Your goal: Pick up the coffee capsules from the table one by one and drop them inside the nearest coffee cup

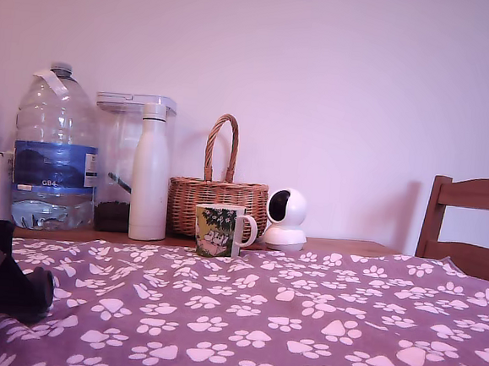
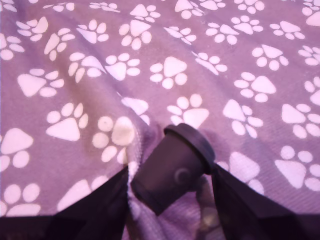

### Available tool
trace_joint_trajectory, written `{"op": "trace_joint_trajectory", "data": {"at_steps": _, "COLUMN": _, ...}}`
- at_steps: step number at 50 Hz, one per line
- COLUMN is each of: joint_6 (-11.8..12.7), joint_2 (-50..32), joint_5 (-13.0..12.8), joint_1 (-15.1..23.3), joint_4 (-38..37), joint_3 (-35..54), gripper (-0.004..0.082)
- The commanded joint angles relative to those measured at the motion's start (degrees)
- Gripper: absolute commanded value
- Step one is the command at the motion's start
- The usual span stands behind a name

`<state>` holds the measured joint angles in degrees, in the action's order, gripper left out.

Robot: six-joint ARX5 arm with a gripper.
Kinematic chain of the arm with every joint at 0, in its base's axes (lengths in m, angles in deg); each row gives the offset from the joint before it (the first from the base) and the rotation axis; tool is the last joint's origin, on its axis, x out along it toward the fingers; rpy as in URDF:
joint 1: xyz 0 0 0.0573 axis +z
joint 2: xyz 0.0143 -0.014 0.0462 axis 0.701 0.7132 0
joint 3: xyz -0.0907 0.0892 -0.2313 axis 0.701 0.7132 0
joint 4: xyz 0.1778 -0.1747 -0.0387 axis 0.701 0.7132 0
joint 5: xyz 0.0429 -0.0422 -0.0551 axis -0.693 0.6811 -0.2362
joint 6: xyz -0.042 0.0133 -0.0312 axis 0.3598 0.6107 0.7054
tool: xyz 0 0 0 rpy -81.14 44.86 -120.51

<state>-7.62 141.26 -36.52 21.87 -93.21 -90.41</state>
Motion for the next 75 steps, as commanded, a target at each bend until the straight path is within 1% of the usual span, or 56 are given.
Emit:
{"op": "trace_joint_trajectory", "data": {"at_steps": 1, "joint_6": -0.42, "joint_2": -0.94, "joint_5": -0.31, "joint_1": 0.44, "joint_4": -0.50, "joint_3": -0.81, "gripper": 0.0395}}
{"op": "trace_joint_trajectory", "data": {"at_steps": 23, "joint_6": -0.42, "joint_2": -0.96, "joint_5": -0.28, "joint_1": 0.44, "joint_4": -0.50, "joint_3": -0.85, "gripper": 0.0395}}
{"op": "trace_joint_trajectory", "data": {"at_steps": 28, "joint_6": -0.68, "joint_2": -1.07, "joint_5": 0.39, "joint_1": 0.44, "joint_4": -0.90, "joint_3": -0.87, "gripper": 0.0395}}
{"op": "trace_joint_trajectory", "data": {"at_steps": 30, "joint_6": -1.77, "joint_2": -1.33, "joint_5": 0.96, "joint_1": 0.44, "joint_4": -0.87, "joint_3": -0.87, "gripper": 0.0395}}
{"op": "trace_joint_trajectory", "data": {"at_steps": 33, "joint_6": -2.10, "joint_2": -1.66, "joint_5": 2.19, "joint_1": 0.44, "joint_4": -0.92, "joint_3": -0.87, "gripper": 0.0396}}
{"op": "trace_joint_trajectory", "data": {"at_steps": 37, "joint_6": -4.11, "joint_2": -2.78, "joint_5": 3.34, "joint_1": 0.44, "joint_4": -0.92, "joint_3": -0.87, "gripper": 0.0396}}
{"op": "trace_joint_trajectory", "data": {"at_steps": 38, "joint_6": -4.24, "joint_2": -3.15, "joint_5": 3.45, "joint_1": 0.44, "joint_4": -0.98, "joint_3": -0.87, "gripper": 0.0398}}
{"op": "trace_joint_trajectory", "data": {"at_steps": 39, "joint_6": -5.25, "joint_2": -3.65, "joint_5": 3.67, "joint_1": 0.44, "joint_4": -1.09, "joint_3": -0.87, "gripper": 0.0398}}
{"op": "trace_joint_trajectory", "data": {"at_steps": 42, "joint_6": -7.23, "joint_2": -5.29, "joint_5": 3.85, "joint_1": 0.44, "joint_4": -0.81, "joint_3": -0.87, "gripper": 0.0399}}
{"op": "trace_joint_trajectory", "data": {"at_steps": 45, "joint_6": -7.52, "joint_2": -7.19, "joint_5": 4.26, "joint_1": 0.44, "joint_4": 0.37, "joint_3": -0.87, "gripper": 0.0412}}
{"op": "trace_joint_trajectory", "data": {"at_steps": 48, "joint_6": -8.15, "joint_2": -9.29, "joint_5": 4.35, "joint_1": 0.44, "joint_4": 2.27, "joint_3": -0.87, "gripper": 0.0414}}
{"op": "trace_joint_trajectory", "data": {"at_steps": 52, "joint_6": -9.79, "joint_2": -12.04, "joint_5": 4.42, "joint_1": 0.44, "joint_4": 5.22, "joint_3": -0.87, "gripper": 0.0414}}
{"op": "trace_joint_trajectory", "data": {"at_steps": 53, "joint_6": -9.79, "joint_2": -12.63, "joint_5": 4.44, "joint_1": 0.44, "joint_4": 5.81, "joint_3": -0.87, "gripper": 0.0414}}
{"op": "trace_joint_trajectory", "data": {"at_steps": 54, "joint_6": -10.67, "joint_2": -13.33, "joint_5": 4.44, "joint_1": 0.44, "joint_4": 6.71, "joint_3": -0.87, "gripper": 0.0414}}
{"op": "trace_joint_trajectory", "data": {"at_steps": 60, "joint_6": -12.74, "joint_2": -16.85, "joint_5": 4.44, "joint_1": 0.37, "joint_4": 10.93, "joint_3": -0.87, "gripper": 0.0414}}
{"op": "trace_joint_trajectory", "data": {"at_steps": 62, "joint_6": -13.88, "joint_2": -17.70, "joint_5": 4.44, "joint_1": 0.37, "joint_4": 11.91, "joint_3": -0.87, "gripper": 0.0414}}
{"op": "trace_joint_trajectory", "data": {"at_steps": 66, "joint_6": -15.12, "joint_2": -18.86, "joint_5": 4.44, "joint_1": 0.37, "joint_4": 13.25, "joint_3": -0.87, "gripper": 0.0413}}
{"op": "trace_joint_trajectory", "data": {"at_steps": 75, "joint_6": -16.15, "joint_2": -19.43, "joint_5": 4.44, "joint_1": -0.13, "joint_4": 14.78, "joint_3": -0.87, "gripper": 0.0413}}
